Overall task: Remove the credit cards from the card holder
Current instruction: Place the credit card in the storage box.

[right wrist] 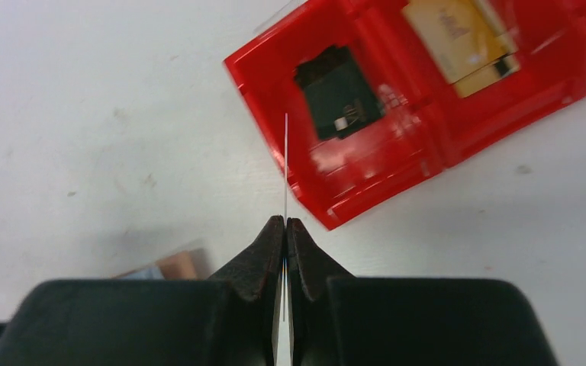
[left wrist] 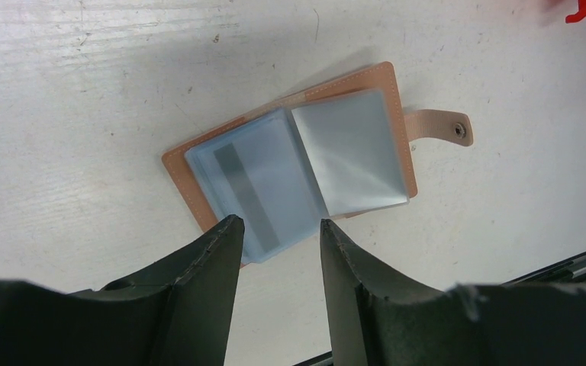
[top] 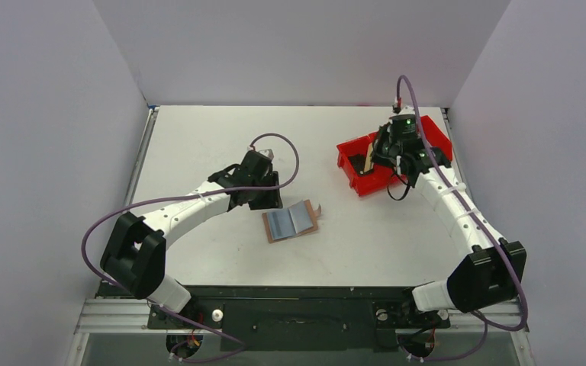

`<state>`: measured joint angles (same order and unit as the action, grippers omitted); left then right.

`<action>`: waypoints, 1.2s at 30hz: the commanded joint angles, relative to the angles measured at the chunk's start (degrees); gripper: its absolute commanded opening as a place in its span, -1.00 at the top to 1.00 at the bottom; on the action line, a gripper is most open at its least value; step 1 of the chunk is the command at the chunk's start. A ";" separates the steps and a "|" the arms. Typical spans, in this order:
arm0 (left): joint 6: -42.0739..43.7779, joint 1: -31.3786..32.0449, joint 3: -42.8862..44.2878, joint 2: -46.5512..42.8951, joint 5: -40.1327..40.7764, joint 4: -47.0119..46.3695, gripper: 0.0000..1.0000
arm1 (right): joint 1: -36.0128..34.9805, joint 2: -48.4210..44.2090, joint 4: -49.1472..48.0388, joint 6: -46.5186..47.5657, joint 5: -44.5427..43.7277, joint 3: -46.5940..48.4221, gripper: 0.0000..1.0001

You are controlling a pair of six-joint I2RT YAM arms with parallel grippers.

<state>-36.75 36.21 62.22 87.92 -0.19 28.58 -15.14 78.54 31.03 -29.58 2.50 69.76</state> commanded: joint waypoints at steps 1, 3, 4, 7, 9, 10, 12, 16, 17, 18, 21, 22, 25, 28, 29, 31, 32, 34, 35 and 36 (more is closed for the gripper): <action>2.40 -0.32 2.23 -1.98 -2.11 0.21 0.21 | 2.47 4.39 8.82 6.89 -13.71 10.52 1.00; 2.61 -0.34 1.94 -2.37 -2.58 0.10 0.20 | 2.85 7.66 11.39 9.42 -16.98 15.07 1.00; 2.71 -0.35 1.81 -2.72 -2.68 0.04 0.20 | 2.89 10.22 13.33 11.01 -19.28 16.78 1.00; 3.05 -0.37 1.11 -3.36 -2.57 -0.28 0.20 | 3.09 15.43 16.35 15.05 -24.07 24.67 1.00; 3.34 -0.40 0.98 -3.71 -2.17 -0.01 0.20 | 3.46 19.34 18.83 17.91 -28.46 29.11 1.00; 3.44 -0.49 0.85 -4.00 -1.88 0.07 0.20 | 3.84 21.84 19.43 18.78 -29.32 30.57 1.00; 3.48 -0.45 0.61 -4.56 -1.46 0.20 0.20 | 4.68 25.37 20.64 21.10 -30.67 34.72 1.00; 3.40 -0.51 0.40 -4.89 -0.52 0.68 0.20 | 6.31 30.74 21.04 23.53 -30.25 39.83 1.00; 3.37 -0.52 0.51 -4.87 -0.39 1.15 0.20 | 6.41 32.45 21.25 24.25 -30.62 41.20 1.00; 3.36 -0.52 0.64 -4.87 -0.36 1.68 0.20 | 6.50 33.25 21.39 24.63 -30.84 41.93 1.00; 3.12 -0.59 0.71 -5.28 1.63 2.37 0.20 | 6.63 36.56 21.54 25.56 -32.48 44.17 1.00; 3.10 -0.60 0.71 -5.38 1.87 2.69 0.20 | 6.79 37.10 21.54 25.51 -32.34 44.68 1.00; 2.89 -0.63 0.64 -5.76 2.78 3.27 0.20 | 7.04 38.82 21.11 25.01 -30.26 44.60 1.00; 2.70 -0.70 0.67 -5.77 3.26 3.68 0.20 | 7.05 39.97 20.36 25.04 -29.54 43.61 1.00; 2.53 -0.70 0.57 -5.81 3.46 3.72 0.20 | 7.05 40.65 20.12 25.07 -29.45 43.62 1.00; 2.27 -0.70 0.67 -5.79 3.54 3.76 0.20 | 7.05 41.62 19.73 25.11 -29.26 43.74 1.00; 2.20 -0.70 0.69 -5.81 3.53 3.72 0.20 | 7.05 41.96 19.46 25.10 -29.14 43.94 1.00; 2.09 -0.70 0.83 -5.82 3.37 3.76 0.20 | 7.03 43.10 19.47 25.08 -29.20 44.52 1.00; 2.05 -0.70 0.92 -5.87 3.40 3.81 0.20 | 7.04 43.69 19.45 25.09 -29.12 44.64 1.00; 2.04 -0.70 0.95 -5.91 3.50 3.79 0.20 | 7.05 43.92 19.41 25.10 -29.09 44.66 1.00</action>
<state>-34.28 35.90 62.19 84.09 2.33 32.01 -8.19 120.75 51.46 -5.10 -26.30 112.25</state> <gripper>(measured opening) 0.400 0.004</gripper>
